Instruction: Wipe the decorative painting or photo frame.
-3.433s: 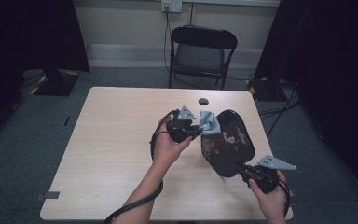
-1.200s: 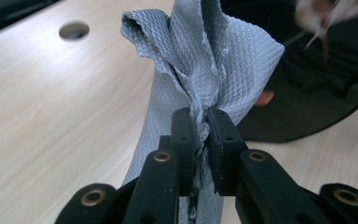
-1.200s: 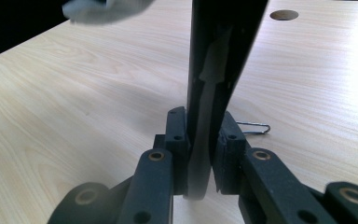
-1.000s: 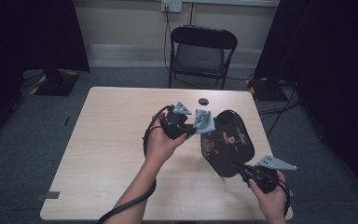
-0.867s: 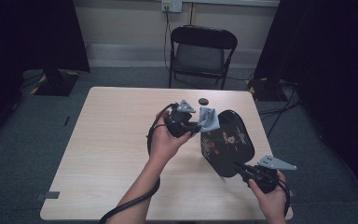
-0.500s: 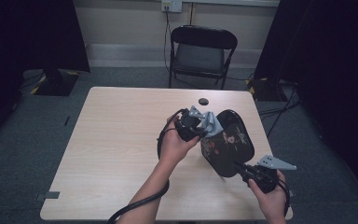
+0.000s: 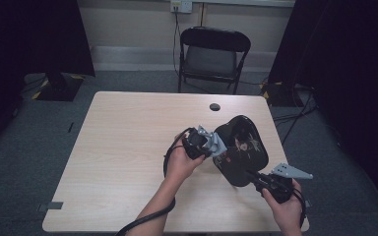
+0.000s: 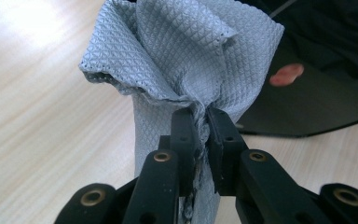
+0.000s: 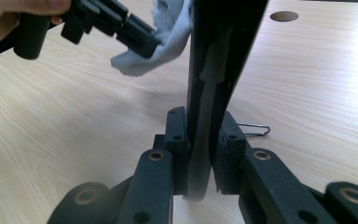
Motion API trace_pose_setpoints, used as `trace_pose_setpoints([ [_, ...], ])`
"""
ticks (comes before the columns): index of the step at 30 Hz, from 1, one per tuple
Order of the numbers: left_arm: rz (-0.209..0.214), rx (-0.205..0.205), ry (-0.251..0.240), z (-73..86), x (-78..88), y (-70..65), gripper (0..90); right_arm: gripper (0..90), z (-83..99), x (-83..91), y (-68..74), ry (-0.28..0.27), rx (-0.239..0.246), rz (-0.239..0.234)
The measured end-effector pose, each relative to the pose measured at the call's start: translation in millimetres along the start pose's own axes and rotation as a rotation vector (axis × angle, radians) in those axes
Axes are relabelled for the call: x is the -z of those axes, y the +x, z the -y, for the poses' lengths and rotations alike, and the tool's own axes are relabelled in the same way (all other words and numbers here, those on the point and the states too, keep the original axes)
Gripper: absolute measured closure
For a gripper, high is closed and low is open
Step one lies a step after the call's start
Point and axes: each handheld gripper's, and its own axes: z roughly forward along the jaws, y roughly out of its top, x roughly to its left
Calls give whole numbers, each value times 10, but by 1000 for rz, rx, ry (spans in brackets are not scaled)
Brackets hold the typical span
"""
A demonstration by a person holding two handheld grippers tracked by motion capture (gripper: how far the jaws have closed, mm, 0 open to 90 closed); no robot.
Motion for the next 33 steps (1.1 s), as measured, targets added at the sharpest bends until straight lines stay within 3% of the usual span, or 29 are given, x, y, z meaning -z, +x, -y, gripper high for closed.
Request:
trace_pose_setpoints([
  [13,9,6,75,200,-178,-2,817,787,1,-2,3,0,1,1],
  [16,-3,-8,118,249,-200,15,816,787,0,-2,3,0,2,2],
  [20,-7,-7,137,305,-193,30,815,787,2,-3,1,-1,1,0],
  [27,-10,-30,164,371,-84,63,812,787,1,-3,7,0,0,5],
  [33,-13,9,93,320,211,151,812,787,3,-5,11,1,0,5],
])
